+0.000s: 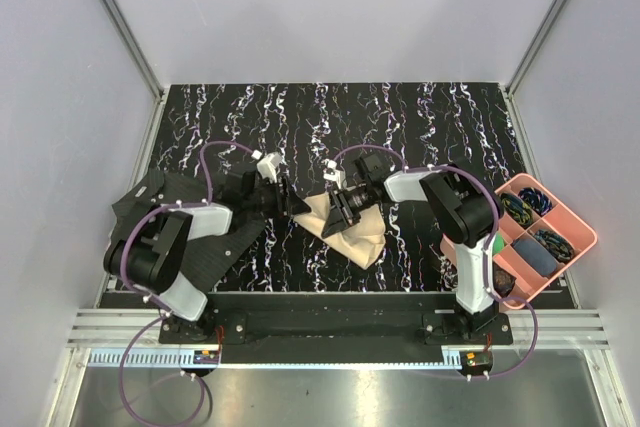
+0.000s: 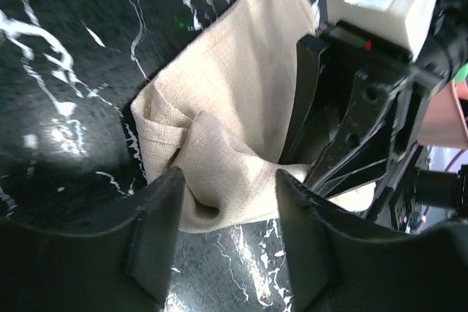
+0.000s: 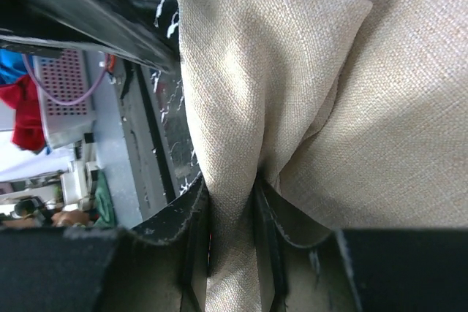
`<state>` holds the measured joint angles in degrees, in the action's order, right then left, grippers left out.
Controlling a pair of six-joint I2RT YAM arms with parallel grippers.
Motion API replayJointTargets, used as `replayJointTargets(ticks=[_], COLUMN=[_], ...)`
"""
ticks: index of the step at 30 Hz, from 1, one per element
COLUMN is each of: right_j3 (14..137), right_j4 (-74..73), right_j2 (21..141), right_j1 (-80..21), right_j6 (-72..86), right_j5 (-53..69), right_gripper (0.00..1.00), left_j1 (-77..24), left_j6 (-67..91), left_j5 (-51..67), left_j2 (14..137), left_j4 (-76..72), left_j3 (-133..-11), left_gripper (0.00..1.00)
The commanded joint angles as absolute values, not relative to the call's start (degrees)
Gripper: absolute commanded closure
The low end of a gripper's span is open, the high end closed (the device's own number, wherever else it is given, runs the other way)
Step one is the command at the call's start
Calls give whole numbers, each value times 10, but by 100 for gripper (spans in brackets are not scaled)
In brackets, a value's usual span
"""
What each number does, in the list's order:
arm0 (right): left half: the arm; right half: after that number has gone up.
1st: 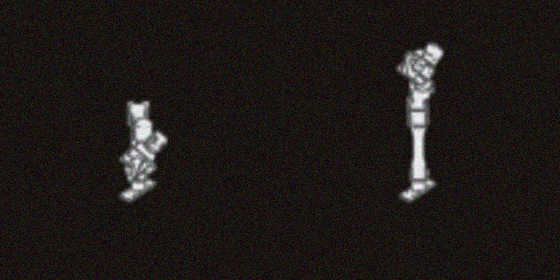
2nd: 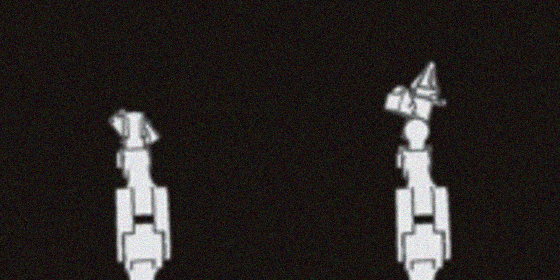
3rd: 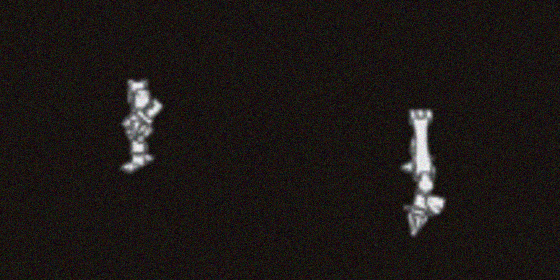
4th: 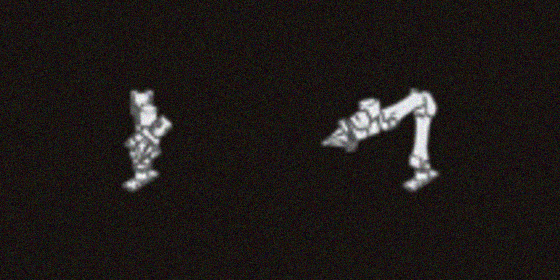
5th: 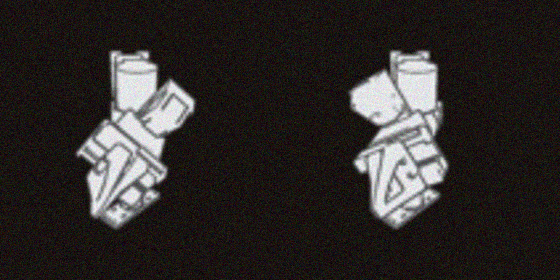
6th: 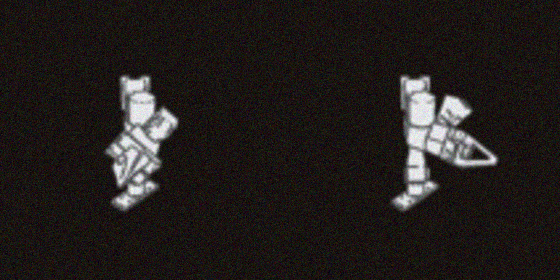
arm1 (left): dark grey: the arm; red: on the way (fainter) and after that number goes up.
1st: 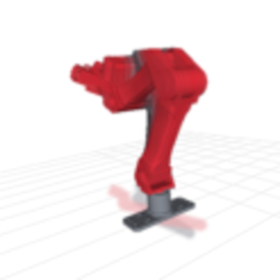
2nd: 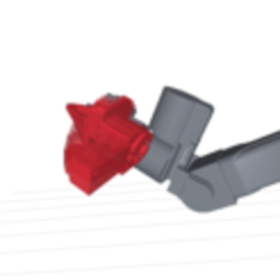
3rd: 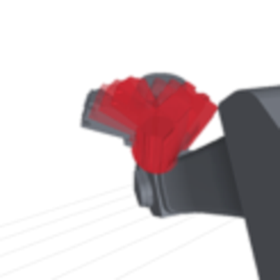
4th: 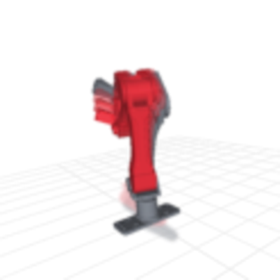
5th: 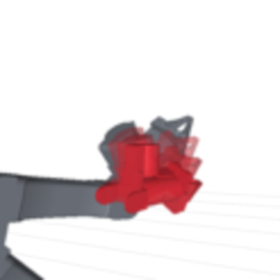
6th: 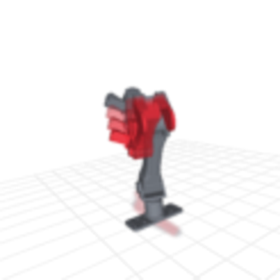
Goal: Fold the napkin, place the utensils inside, and roll it up
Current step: Roll the napkin with the utensil
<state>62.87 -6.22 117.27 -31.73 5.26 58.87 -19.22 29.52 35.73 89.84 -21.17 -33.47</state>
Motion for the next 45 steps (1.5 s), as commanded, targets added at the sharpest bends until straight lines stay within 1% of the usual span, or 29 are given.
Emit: replayJointTargets(ticks=[1, 2, 5, 6, 8, 9, 11, 12, 13, 19, 20, 25, 28, 29, 30, 31, 33, 38, 45], right_j3=[641, 642, 649, 650, 652, 652, 652, 653, 654, 669, 671, 661, 643, 636, 622, 609, 595, 567, 570], right_j4=[-81, -82, -82, -82, -82, -83, -85, -90, -95, -143, -148, -163, -163, -164, -160, -149, -132, -97, -94], right_j2=[1203, 1205, 1215, 1219, 1222, 1221, 1216, 1208, 1202, 1129, 1117, 1025, 970, 957, 923, 916, 897, 889, 940], right_j1=[-306, -305, -303, -304, -303, -303, -303, -303, -303, -303, -303, -311, -355, -369, -429, -466, -496, -544, -551], right_j6=[51, 52, 50, 51, 51, 52, 54, 54, 56, 54, 54, 50, 23, 5, -23, -31, -42, -53, -65], right_j5=[600, 602, 607, 607, 607, 604, 595, 580, 569, 477, 452, 362, 259, 193, 89, 61, 3, -17, -39], right_gripper=[69, 68, 68, 68, 67, 67, 62, 60, 57, 40, 35, 27, 27, 26, 26, 27, 26, 29, 31], left_j1=[-201, -201, -202, -202, -203, -203, -202, -202, -203, -202, -202, -202, -202, -202, -202, -202, -202, -202, -202], left_j6=[302, 307, 323, 325, 330, 331, 334, 332, 328, 306, 304, 294, 294, 294, 294, 293, 290, 287, 288], left_j5=[388, 391, 397, 398, 402, 400, 395, 391, 387, 373, 375, 381, 379, 378, 378, 379, 378, 379, 377], left_j2=[931, 936, 954, 959, 972, 976, 985, 987, 990, 1002, 1005, 1015, 1019, 1020, 1022, 1025, 1028, 1037, 1031], left_j4=[-276, -290, -321, -326, -333, -333, -315, -302, -288, -157, -149, -93, -69, -63, -48, -44, -33, -19, -16], left_j3=[-363, -363, -361, -362, -364, -366, -370, -377, -381, -426, -435, -457, -469, -475, -482, -485, -493, -503, -503], left_gripper=[47, 51, 58, 63, 68, 75, 85, 95, 100, 100, 100, 100, 100, 100, 100, 100, 100, 100, 100])
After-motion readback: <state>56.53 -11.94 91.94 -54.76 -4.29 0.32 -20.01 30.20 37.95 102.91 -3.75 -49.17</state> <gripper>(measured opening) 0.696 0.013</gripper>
